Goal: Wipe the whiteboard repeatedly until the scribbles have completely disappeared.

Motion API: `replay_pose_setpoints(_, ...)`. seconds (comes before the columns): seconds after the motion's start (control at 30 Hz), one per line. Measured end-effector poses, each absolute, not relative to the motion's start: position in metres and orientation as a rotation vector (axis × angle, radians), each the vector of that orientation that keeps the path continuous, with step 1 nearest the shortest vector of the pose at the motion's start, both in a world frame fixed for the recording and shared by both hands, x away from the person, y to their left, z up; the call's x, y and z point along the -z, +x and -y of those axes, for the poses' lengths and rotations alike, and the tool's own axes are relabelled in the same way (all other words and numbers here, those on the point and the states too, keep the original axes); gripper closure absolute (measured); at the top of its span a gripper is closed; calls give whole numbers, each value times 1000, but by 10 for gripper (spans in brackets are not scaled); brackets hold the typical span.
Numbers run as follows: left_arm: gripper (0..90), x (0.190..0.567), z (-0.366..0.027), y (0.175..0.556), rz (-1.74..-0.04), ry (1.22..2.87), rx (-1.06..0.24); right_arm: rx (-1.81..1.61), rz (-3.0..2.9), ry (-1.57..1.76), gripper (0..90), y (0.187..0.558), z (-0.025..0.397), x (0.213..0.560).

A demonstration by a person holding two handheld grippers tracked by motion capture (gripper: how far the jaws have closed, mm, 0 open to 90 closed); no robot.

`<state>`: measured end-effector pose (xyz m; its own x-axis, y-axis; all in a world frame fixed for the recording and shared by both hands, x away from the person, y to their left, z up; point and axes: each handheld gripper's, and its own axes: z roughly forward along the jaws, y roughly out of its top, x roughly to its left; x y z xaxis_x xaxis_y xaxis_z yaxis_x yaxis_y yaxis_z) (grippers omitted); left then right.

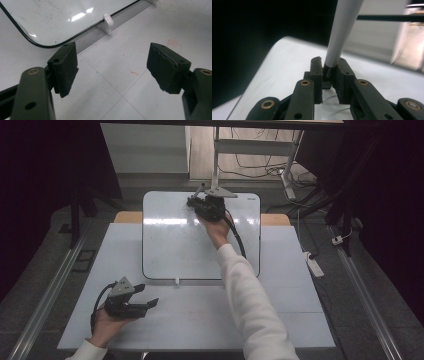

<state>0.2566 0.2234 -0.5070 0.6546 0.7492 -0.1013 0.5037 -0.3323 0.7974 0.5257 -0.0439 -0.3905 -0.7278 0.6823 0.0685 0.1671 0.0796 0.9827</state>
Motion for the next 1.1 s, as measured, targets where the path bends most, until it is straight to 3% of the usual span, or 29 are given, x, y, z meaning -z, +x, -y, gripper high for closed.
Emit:
replay_pose_setpoints(0.23, 260, 508, -224, 258, -979, 2008, -356, -1671, -2077, 713, 776, 514, 19, 404)
replay_pose_setpoints(0.43, 261, 507, -225, 256, -974, 2000, -358, -1695, -1946, 823, 776, 524, 35, 393)
replay_pose_setpoints(0.6, 261, 507, -226, 256, -977, 2000, -356, -1647, -2085, 683, 776, 510, 19, 407)
replay_pose_setpoints(0.77, 261, 506, -226, 255, -974, 1995, -358, -1662, -1969, 819, 776, 518, 41, 396)
replay_pose_setpoints(0.93, 261, 507, -226, 257, -981, 1995, -353, -1644, -2056, 728, 776, 506, 32, 408)
replay_pose_setpoints(1.1, 261, 506, -226, 255, -978, 1986, -357, -1668, -1903, 874, 776, 518, 63, 394)
